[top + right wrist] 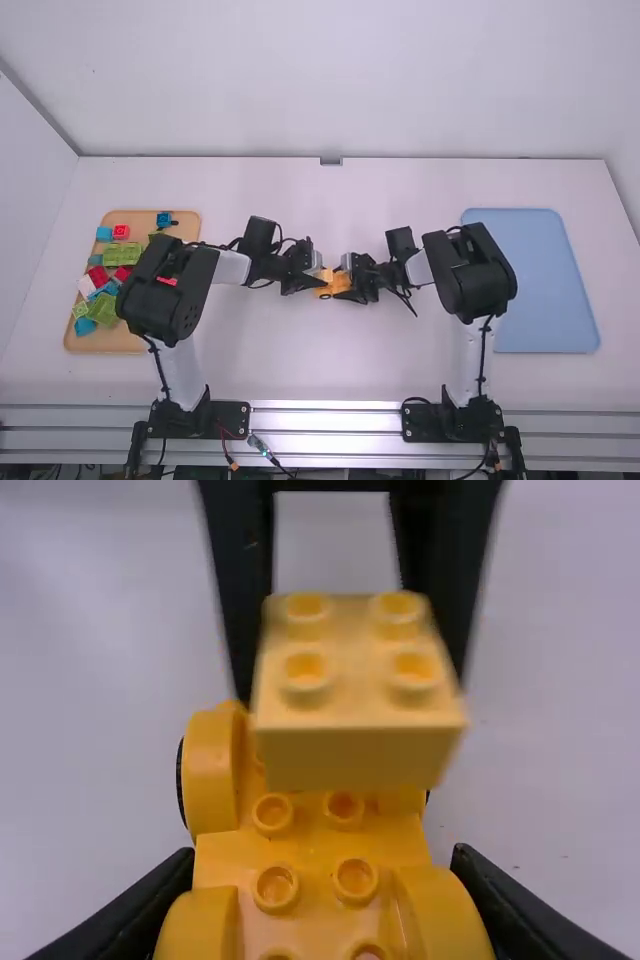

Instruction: Assemble lego blocks to make yellow taxi

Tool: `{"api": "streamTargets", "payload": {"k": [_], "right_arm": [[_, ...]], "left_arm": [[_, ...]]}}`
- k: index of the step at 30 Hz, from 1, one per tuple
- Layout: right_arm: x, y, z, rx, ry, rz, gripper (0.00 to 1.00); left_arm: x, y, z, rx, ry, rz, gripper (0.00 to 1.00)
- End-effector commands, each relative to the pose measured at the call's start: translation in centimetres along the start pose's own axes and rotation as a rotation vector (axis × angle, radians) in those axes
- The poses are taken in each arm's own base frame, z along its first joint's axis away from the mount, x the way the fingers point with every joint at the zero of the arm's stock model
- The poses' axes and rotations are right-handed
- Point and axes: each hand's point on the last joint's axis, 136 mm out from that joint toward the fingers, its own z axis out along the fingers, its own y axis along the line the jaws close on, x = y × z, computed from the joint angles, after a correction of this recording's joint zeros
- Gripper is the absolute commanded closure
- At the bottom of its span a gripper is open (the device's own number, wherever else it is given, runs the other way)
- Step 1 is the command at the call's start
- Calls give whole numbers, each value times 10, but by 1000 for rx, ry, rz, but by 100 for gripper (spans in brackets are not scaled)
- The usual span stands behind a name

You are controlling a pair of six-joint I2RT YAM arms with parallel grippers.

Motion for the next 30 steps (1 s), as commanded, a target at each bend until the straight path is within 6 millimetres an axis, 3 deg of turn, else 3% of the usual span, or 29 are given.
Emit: {"api": "streamTargets", "payload": {"k": [1,7,30], "right_arm": [[6,-9,-1,27,12,78,48],[4,-10,0,29,7,65,47],[4,-11,0,30,6,63,44]], "left_arm": [[-6,3,1,12,-19,45,98],[-9,13,0,-15,-6,59,98],[3,4,10,18,13,32,98]]}}
